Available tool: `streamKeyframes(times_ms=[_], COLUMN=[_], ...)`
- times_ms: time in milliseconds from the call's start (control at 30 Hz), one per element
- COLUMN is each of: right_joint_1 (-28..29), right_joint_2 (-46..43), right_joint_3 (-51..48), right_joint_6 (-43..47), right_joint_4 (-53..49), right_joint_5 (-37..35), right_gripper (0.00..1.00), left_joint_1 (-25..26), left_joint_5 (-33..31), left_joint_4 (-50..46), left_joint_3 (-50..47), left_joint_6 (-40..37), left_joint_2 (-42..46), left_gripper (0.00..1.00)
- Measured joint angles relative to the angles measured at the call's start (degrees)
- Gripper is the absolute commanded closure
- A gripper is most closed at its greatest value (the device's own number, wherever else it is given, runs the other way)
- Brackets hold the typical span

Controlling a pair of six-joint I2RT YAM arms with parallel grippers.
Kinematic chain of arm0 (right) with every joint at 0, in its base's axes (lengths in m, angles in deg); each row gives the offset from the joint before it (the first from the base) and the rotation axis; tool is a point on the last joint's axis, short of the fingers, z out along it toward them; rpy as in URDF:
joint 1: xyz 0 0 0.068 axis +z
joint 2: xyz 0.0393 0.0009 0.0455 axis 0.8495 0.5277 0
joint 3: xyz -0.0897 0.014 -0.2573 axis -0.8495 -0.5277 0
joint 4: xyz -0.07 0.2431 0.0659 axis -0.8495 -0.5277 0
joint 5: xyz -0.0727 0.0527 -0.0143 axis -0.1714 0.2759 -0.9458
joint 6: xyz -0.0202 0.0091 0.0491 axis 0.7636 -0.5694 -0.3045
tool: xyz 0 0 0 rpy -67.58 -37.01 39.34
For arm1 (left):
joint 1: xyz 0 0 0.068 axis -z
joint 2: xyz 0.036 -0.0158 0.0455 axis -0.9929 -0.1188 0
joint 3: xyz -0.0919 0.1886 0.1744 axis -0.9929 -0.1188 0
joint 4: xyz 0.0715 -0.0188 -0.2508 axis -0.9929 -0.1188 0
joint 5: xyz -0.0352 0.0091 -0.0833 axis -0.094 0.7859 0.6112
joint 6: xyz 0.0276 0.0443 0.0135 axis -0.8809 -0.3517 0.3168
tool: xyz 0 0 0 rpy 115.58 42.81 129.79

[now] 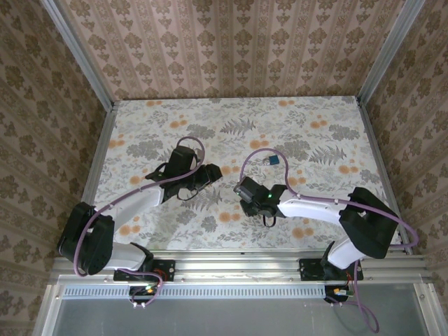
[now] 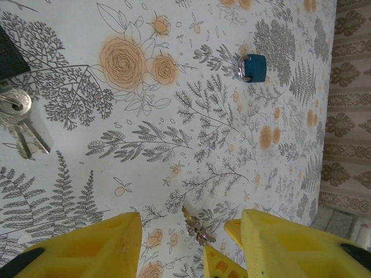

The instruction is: Unlock with the key

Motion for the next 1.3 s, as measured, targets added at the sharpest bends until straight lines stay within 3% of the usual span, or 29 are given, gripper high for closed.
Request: streamKeyframes(times_ms=[767, 967, 1133, 1300], right_joint_1=[-0.33, 0.17, 0.48, 1.03], right_joint_2=[6.78, 6.75, 6.49, 6.51], right_joint_3=[0.33, 0.24, 0.0, 0.0], right_joint_6=[-0.37, -0.15, 0.02, 0.07], right_joint_4=[2.4, 2.27, 2.27, 2.29], right_joint_5=[0.96, -0.35, -1.22, -1.88], right_gripper=[0.73, 0.66, 0.71, 0.69], left_joint_1=[-0.07, -0.11, -0.11, -0.11], left_joint_5=[2.03, 2.05, 2.32, 2.73], left_joint_4=[-1.42, -1.4, -0.72, -0.37], left_joint_3=[0.02, 0.0, 0.02, 0.02], left_joint_6=[-0.17, -0.02, 0.02, 0.28], left_joint_2=[-2.1, -2.1, -2.32, -2.99], left_gripper=[0.43, 0.43, 0.43, 0.44])
